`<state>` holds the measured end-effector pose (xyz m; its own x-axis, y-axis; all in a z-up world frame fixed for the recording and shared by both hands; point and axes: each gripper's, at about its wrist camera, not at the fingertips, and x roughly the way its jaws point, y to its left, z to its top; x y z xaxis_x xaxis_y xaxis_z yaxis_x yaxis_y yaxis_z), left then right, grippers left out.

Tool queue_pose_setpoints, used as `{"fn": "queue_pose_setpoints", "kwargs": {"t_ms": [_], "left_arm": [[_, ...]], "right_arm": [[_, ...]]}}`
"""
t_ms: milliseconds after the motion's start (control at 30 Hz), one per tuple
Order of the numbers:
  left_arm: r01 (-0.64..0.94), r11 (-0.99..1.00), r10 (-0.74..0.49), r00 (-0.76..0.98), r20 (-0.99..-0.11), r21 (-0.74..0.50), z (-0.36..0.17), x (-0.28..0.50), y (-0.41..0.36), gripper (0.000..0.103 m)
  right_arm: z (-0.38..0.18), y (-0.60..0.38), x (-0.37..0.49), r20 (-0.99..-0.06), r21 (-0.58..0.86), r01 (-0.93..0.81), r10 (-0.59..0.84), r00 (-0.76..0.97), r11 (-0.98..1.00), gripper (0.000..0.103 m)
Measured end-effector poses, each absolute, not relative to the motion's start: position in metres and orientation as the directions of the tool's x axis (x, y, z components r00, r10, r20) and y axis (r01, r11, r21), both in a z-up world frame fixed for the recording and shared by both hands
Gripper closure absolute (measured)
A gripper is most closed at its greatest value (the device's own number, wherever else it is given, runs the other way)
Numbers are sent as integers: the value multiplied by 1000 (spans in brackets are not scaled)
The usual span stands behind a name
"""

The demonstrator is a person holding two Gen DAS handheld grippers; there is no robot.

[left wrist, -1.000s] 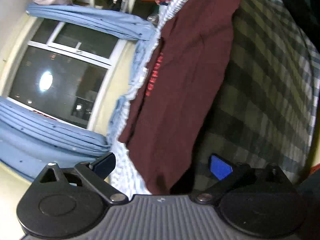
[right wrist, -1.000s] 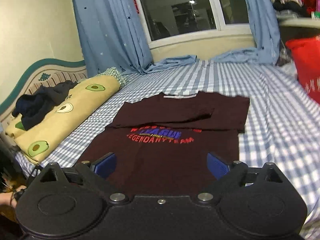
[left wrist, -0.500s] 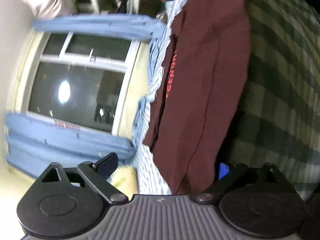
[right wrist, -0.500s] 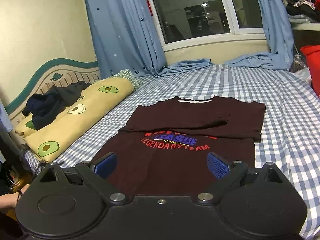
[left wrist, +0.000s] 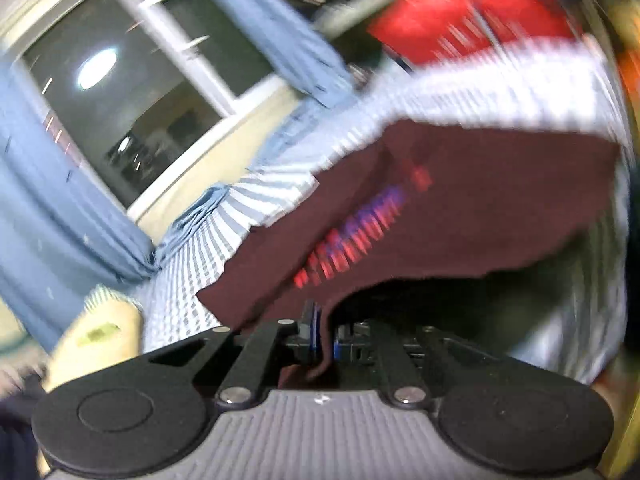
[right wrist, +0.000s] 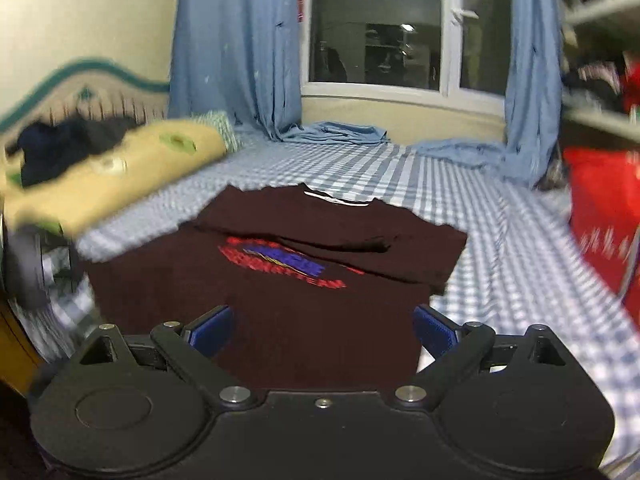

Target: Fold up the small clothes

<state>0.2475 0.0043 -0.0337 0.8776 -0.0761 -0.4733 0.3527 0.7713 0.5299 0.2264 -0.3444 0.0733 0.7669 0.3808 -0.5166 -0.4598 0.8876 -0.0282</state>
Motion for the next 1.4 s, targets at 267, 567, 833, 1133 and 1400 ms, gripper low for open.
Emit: {"fn": "queue_pose_setpoints", "kwargs": {"t_ms": [267,567,833,1133,1400], "left_arm": [[295,875,-114,897,-427,384,3,310,8,96],[281,915,-147,900,-410,289,18,320,10,96],[284,948,-191,869,-457,142,21,307,47,96],[228,973,-181,818,-546,18,-17,273,79,96],[180,984,-161,835,-527,-16,-13,268,93,97]], "right_arm": [[24,-312,207,-636,-265,-532,269,724,804,19],[-43,-290,196,-672,-455,-537,122,731,710,29],[-55,-297,214,-607,-570,-482,54,793,665,98],[16,-357,247,-671,-65,-383,243,700,921,99],[34,-348,255,-644,-87,-377,236,727,922,100]]}}
